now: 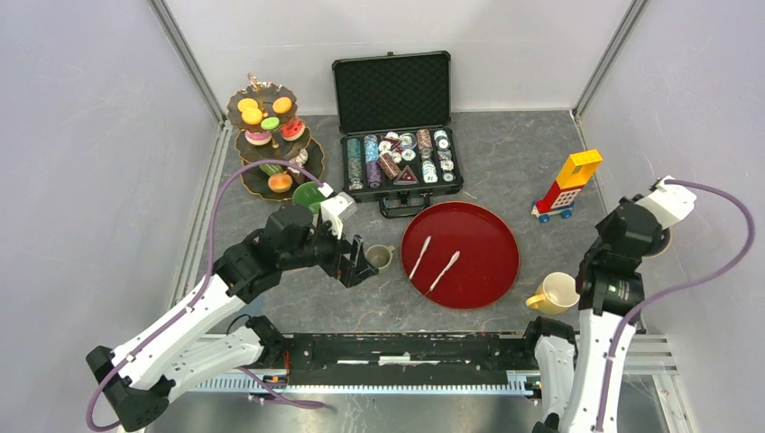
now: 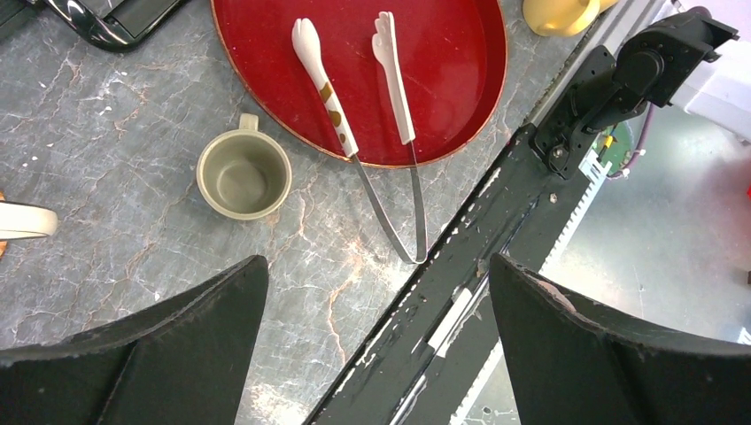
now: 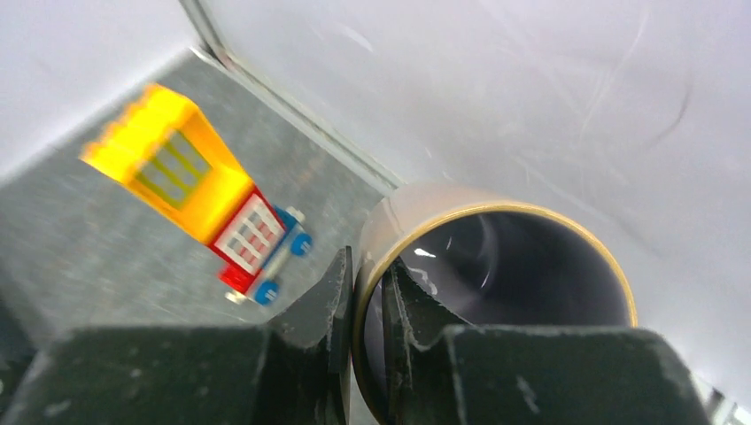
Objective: Serve the afternoon tea
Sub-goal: Pick up the cup at the center of the board.
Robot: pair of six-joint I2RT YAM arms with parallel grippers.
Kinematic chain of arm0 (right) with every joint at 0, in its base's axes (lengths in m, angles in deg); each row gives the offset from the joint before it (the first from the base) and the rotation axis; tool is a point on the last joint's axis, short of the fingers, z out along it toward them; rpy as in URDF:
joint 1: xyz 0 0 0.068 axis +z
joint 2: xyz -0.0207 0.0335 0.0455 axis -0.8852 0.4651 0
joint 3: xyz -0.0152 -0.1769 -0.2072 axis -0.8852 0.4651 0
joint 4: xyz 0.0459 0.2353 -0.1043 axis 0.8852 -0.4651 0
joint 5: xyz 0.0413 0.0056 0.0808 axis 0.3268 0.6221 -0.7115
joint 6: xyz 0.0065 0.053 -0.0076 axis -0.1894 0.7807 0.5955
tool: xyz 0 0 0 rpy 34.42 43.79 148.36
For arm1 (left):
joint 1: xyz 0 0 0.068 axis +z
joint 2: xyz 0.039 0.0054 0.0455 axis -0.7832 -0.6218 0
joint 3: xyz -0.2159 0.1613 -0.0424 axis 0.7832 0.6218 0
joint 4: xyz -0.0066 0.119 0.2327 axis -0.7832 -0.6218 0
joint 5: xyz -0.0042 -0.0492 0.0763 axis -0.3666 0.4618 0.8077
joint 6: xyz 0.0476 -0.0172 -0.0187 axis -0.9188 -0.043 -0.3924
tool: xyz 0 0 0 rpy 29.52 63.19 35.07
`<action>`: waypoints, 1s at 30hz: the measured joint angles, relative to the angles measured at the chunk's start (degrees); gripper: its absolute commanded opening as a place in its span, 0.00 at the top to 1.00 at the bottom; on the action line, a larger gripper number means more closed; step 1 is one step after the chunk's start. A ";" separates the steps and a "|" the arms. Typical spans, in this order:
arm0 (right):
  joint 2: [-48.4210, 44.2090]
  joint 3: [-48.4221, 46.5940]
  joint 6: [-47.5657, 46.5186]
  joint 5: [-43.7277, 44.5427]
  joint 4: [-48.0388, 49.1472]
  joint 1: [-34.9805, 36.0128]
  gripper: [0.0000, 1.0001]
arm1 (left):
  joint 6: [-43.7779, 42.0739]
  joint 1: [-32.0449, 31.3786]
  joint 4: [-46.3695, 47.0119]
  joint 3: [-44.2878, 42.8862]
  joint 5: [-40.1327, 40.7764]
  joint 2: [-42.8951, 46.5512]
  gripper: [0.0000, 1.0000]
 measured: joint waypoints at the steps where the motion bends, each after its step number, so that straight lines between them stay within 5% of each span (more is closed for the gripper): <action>1: -0.55 -2.29 0.00 -0.76 -0.61 0.00 1.00 | 0.00 0.00 -0.02 0.00 0.15 -0.09 0.00; 9: -0.83 -16.68 2.73 -15.47 -0.57 1.27 1.00 | -0.20 0.00 0.00 0.02 2.40 -0.33 0.00; 19: 7.96 -7.93 20.90 -47.89 15.06 8.24 1.00 | -1.25 0.00 -0.33 0.02 7.21 -2.10 0.00; 25: 12.98 -0.15 30.16 -50.10 24.81 22.38 1.00 | -1.14 0.00 2.01 0.74 7.50 -0.96 0.00; 30: 18.71 1.62 37.44 -43.71 31.65 37.79 1.00 | 0.63 -2.62 6.58 2.32 10.73 -1.16 0.00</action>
